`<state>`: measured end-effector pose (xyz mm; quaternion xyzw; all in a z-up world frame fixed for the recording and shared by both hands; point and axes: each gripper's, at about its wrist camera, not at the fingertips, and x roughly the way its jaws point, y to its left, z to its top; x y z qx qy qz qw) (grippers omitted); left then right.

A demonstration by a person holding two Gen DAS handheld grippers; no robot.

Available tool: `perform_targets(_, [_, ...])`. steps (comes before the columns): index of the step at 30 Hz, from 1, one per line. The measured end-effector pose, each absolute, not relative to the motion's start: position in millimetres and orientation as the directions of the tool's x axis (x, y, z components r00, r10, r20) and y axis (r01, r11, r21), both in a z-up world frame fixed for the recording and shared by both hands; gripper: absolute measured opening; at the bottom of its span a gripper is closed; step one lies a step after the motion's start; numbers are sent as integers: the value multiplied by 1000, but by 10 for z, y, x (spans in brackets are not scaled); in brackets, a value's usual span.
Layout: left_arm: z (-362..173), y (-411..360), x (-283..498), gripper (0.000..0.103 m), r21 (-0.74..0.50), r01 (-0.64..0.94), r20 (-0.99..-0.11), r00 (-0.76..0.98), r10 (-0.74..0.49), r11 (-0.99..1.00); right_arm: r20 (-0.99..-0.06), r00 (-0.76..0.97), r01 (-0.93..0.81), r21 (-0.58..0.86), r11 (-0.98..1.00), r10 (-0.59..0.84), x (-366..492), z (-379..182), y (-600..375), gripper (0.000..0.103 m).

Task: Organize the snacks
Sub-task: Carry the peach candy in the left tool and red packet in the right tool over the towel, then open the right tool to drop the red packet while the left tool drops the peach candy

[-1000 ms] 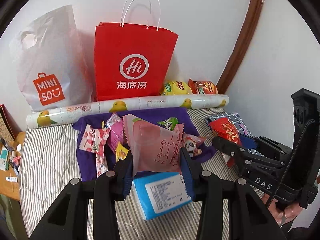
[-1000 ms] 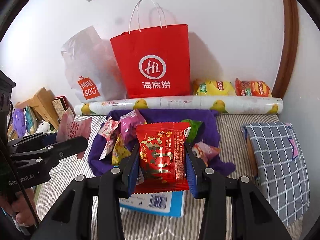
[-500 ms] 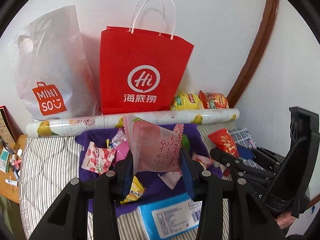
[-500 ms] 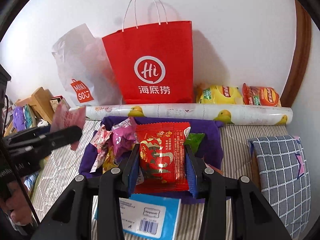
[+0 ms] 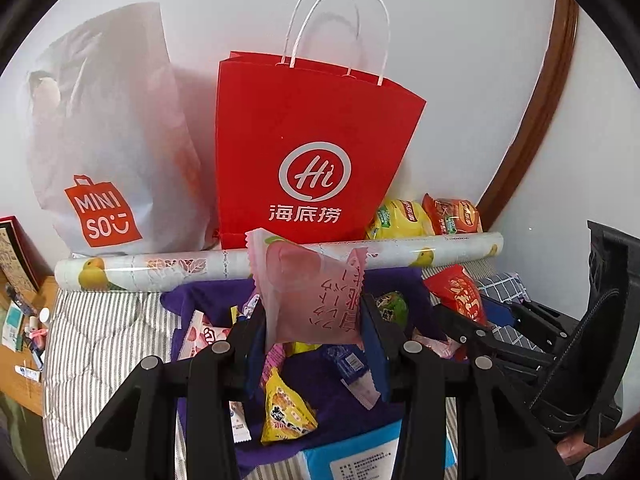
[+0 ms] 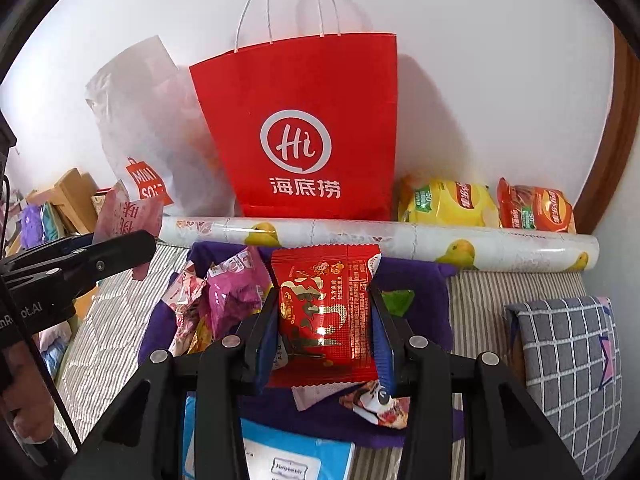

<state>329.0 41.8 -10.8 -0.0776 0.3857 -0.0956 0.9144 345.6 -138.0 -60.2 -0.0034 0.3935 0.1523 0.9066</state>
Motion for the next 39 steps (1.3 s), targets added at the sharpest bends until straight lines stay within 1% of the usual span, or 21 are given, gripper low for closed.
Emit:
perform_targets(17, [-401, 420, 3618, 40, -219, 95, -723, 652, -227, 971, -745, 609, -288, 114, 951, 274, 3753, -863, -1379, 41])
perform_targets(24, [-602, 367, 3725, 40, -244, 120, -757, 597, -267, 962, -759, 597, -291, 97, 952, 260, 3812, -956, -1396, 41])
perform_targets(39, [-791, 393, 3833, 40, -240, 102, -786, 563, -255, 965, -797, 550, -309, 83, 948, 249, 3881, -1178, -1340, 41])
